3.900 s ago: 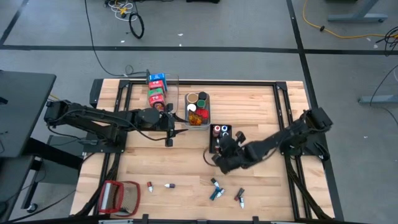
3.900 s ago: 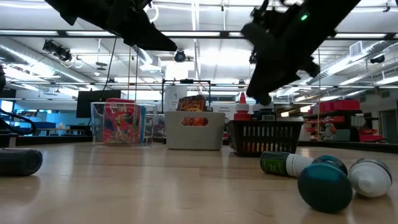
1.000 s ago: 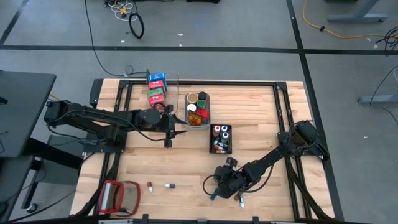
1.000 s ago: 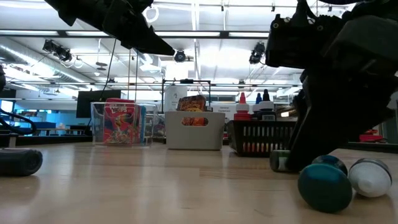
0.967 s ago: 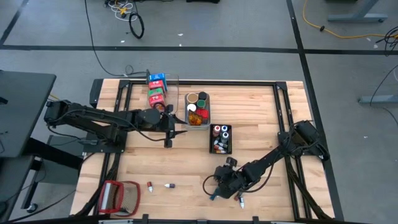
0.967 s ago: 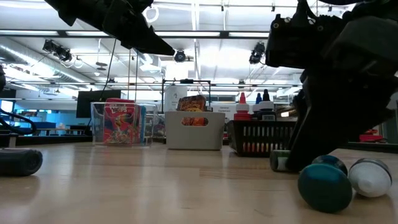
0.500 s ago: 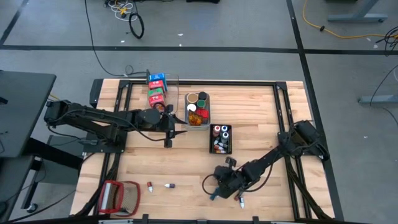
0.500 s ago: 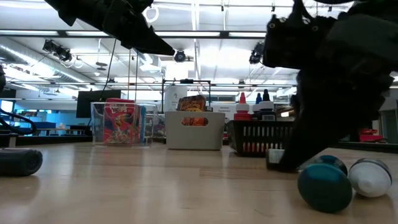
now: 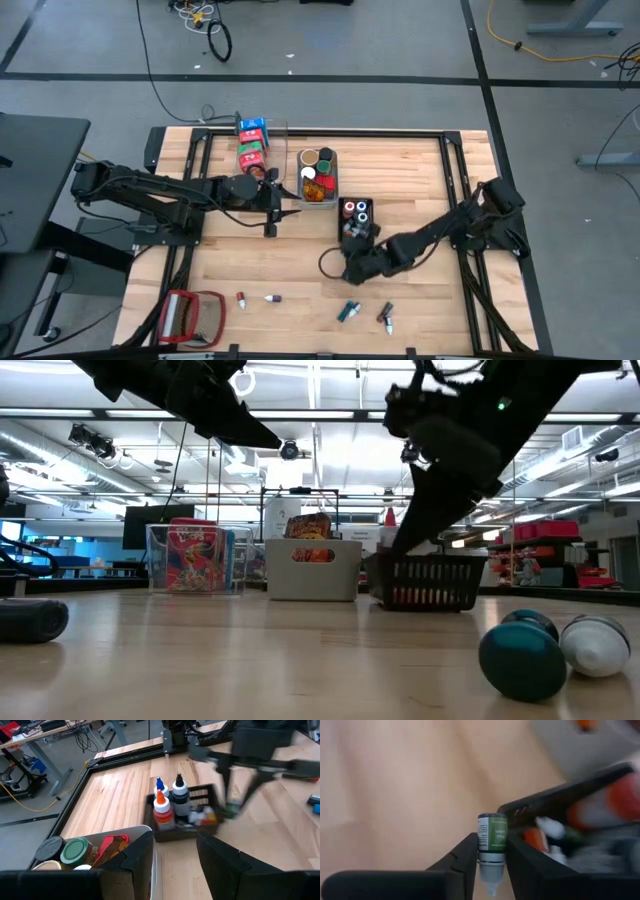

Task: Pick & Place Kitchen Items
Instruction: Put the green food coloring bottle into the black bin, then put the red food coloring bottle into the black bin

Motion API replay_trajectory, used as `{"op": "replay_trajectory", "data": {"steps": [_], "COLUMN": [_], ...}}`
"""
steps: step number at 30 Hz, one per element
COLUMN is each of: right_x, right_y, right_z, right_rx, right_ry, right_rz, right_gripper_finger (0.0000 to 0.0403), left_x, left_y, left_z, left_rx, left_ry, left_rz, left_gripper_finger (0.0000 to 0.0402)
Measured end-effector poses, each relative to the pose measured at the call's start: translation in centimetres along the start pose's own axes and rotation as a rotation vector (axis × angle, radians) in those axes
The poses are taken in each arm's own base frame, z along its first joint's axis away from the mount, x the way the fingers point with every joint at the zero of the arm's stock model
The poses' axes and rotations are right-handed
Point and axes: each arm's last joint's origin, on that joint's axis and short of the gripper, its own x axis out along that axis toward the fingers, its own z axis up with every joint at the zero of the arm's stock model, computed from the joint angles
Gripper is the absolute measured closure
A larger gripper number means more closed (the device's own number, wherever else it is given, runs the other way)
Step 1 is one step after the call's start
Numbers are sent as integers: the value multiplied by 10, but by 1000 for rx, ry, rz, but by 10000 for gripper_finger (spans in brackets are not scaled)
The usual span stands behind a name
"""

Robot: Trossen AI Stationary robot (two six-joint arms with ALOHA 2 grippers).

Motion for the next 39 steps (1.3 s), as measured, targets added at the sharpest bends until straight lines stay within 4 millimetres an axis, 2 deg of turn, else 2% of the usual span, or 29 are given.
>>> {"op": "replay_trajectory", "data": {"steps": [5,9,15,21,25,32,39], "right_x": [5,12,19,21,22,22,-1], "right_y": [-26,-34,-47,-50,-51,-51,-54], "right_z": [8,14,17,19,19,19,28], "right_rx": [-55,-90,-90,-120,-115,-109,7], "right_ry": [8,60,99,140,143,149,173], "right_rz": [-160,-93,-129,-74,-73,-63,117], "right_gripper_finger": [312,302,295,289,261,191,164], "left_x": [0,0,0,0,0,0,0], "left_y": [0,0,0,0,0,0,0], "left_z": [0,0,0,0,0,0,0], "left_rx": [1,1,6,7,7,9,8], "left_ry": [2,2,3,3,3,3,0], "left_rz": [0,-1,0,0,0,0,1], "left_gripper_finger": [242,242,242,242,242,242,242]}}
